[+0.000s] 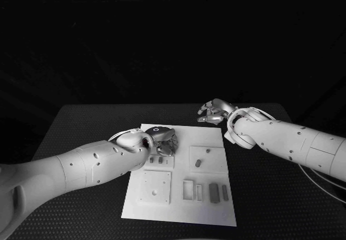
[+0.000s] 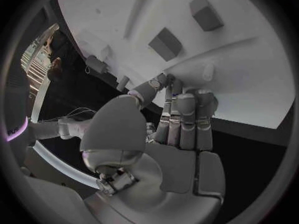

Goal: Assemble the parts on the task board

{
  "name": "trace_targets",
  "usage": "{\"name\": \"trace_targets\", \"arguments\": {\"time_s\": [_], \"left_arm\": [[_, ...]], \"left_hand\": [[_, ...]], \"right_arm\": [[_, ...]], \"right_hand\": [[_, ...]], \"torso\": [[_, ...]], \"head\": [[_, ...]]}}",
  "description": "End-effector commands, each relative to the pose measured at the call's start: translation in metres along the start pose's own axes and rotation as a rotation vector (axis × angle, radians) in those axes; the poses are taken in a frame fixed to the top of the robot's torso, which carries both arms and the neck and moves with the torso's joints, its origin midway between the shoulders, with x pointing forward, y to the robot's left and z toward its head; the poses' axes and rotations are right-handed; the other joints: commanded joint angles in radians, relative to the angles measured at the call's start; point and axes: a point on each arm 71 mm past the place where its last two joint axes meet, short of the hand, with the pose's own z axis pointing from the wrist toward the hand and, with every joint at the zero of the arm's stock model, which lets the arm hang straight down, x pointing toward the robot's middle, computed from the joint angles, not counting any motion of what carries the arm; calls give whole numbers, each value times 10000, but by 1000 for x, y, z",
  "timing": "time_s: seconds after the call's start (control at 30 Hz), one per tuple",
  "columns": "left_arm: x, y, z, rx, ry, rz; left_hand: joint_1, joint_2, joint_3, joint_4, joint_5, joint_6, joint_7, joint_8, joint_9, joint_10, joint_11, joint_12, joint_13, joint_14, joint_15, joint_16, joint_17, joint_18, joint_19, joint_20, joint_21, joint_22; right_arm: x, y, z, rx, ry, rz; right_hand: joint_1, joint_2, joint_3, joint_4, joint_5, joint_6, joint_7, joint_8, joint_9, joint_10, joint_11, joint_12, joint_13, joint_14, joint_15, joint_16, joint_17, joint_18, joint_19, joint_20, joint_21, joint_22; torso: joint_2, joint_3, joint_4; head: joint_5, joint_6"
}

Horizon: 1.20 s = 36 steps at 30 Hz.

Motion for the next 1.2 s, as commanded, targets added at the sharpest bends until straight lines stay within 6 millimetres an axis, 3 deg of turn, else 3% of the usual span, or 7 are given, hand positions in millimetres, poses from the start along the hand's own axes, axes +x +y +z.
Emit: {"name": "trace_targets", "arguments": {"time_s": [0.03,0.3,0.63,1.2], "left_arm": [[11,3,-1,-250,634,201],[15,4,-2,-255,997,48],[14,1,-3,71,653,117],[9,4,-6,142,-296,-239]], "left_hand": [[39,61,46,-54,14,59,12,43,-17,60,-25,45,7,26,-22,47,-14,968,28,-61,45,110],[116,97,101,-151,17,188,-33,119,-31,214,-73,97,48,92,-64,95,-61,922,-17,-75,-10,79],[303,388,246,-321,149,899,-303,493,75,940,-334,249,170,288,-319,97,-227,818,-31,-162,-91,32],[251,457,264,-312,255,970,-334,523,100,1092,-394,213,184,383,-383,70,-306,794,60,-228,-97,6]], "right_arm": [[1,1,0,-105,95,-40],[1,1,0,-110,96,-40],[1,1,0,-116,88,-40],[1,1,0,-134,60,-40]], "right_hand": [[-81,21,5,-55,60,207,158,37,-11,-1134,166,56,-12,-84,-4,34,-9,449,8,-49,-42,180],[-82,22,5,-53,60,208,157,38,-11,-1134,166,58,-14,-84,-4,35,-10,449,9,-49,-42,180],[-87,20,2,-51,60,208,157,38,-12,-1133,165,60,-17,-83,-5,37,-11,449,10,-49,-41,180],[-86,20,2,-51,61,208,157,38,-12,-1133,165,63,-19,-84,-5,38,-13,449,10,-49,-42,180]], "torso": [[0,-8,-9],[6,9,-22],[-3,-16,4],[-2,-23,9]], "head": [[8,3],[1,-18],[-18,-42],[-16,-31]]}}
